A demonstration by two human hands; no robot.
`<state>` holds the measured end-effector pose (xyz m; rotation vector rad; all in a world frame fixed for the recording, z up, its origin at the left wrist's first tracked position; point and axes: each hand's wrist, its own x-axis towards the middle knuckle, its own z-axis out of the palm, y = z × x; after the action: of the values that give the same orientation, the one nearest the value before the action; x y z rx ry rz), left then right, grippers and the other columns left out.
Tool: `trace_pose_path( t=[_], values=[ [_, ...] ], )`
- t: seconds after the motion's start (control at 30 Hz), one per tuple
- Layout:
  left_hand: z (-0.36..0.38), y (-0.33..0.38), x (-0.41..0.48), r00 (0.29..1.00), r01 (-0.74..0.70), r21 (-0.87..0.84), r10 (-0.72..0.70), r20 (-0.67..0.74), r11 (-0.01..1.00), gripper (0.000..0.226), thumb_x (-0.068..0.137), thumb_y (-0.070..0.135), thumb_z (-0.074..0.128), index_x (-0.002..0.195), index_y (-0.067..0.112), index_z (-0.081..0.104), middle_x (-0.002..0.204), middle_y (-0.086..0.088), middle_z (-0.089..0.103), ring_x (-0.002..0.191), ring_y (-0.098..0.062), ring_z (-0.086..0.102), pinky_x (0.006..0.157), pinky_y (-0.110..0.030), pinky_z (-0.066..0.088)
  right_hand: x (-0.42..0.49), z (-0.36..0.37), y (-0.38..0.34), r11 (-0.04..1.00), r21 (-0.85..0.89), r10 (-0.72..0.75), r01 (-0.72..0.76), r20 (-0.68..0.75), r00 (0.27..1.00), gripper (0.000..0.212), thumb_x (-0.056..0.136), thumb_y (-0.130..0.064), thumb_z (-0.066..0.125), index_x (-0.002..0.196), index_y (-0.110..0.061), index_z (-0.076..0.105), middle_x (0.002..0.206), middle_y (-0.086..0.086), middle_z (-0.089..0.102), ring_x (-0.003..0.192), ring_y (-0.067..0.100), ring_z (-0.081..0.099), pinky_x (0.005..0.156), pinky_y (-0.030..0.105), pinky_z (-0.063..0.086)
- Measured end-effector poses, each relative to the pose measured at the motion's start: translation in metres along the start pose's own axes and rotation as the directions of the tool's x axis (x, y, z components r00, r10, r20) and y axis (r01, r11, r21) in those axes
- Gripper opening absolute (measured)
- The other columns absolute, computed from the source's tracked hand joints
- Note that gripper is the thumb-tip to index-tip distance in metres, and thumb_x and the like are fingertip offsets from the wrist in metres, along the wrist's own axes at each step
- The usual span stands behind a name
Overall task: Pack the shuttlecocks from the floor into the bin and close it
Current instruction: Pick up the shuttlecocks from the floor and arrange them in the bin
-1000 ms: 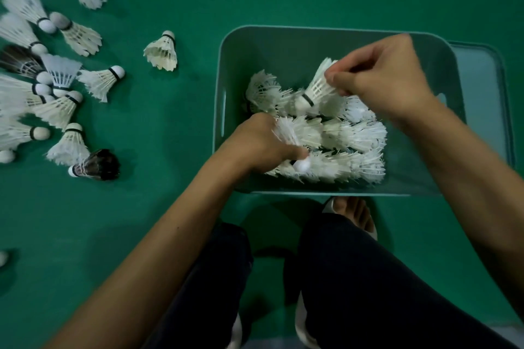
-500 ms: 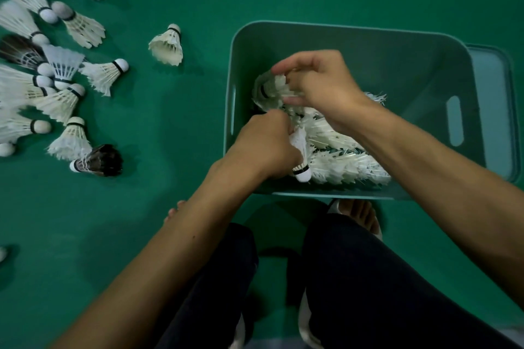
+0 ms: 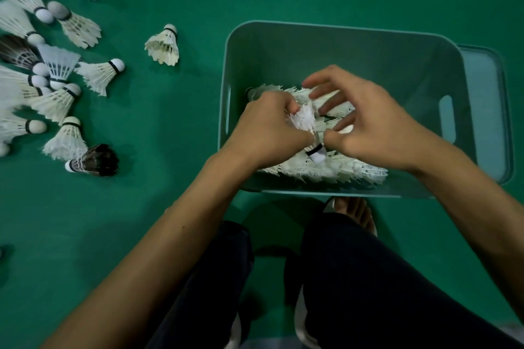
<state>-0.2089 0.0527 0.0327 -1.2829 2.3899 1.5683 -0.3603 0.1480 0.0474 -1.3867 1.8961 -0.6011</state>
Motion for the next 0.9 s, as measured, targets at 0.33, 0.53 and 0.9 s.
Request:
trace_pose_path(
  t=[0.33,0.53,0.9],
  values=[
    [0.002,-0.002,0.001,0.999,0.044,-0.026,-0.044,0.001,0.999,0.037,0.077,0.021,0.081,0.107,0.018,0.059,0.099,0.004,0.063,0.085,-0.015,0.064,0.078,-0.04,0.057,0.004,-0.01,0.016,0.957,-0.29,0.011,0.018,0.1,0.995,0.015,0.075,-0.034,0.087,0.078,-0.022,0.077,0.09,-0.008,0.072,0.086,0.013,0.065,0.076,0.027,0.044],
    [-0.004,0.008,0.011,0.975,0.158,0.32,-0.097,-0.197,0.934,0.063,0.083,0.0,0.064,0.136,0.006,0.031,0.125,-0.018,0.045,0.102,-0.037,0.052,0.079,-0.035,0.038,0.008,-0.003,0.027,0.953,0.036,0.3,-0.301,-0.248,0.921,0.018,0.074,-0.024,0.09,0.071,-0.011,0.078,0.053,-0.019,0.062,0.048,-0.016,0.054,0.049,0.001,0.036],
    [-0.003,0.0,0.053,0.954,0.299,0.357,-0.287,-0.088,0.885,0.042,0.092,0.01,0.061,0.131,0.006,0.048,0.119,-0.013,0.057,0.107,-0.032,0.057,0.079,-0.034,0.041,0.067,0.033,0.023,0.724,0.559,0.611,-0.404,-0.248,0.752,0.016,0.075,-0.017,0.089,0.067,-0.016,0.075,0.079,-0.002,0.076,0.072,0.011,0.069,0.072,0.03,0.059]
  ],
)
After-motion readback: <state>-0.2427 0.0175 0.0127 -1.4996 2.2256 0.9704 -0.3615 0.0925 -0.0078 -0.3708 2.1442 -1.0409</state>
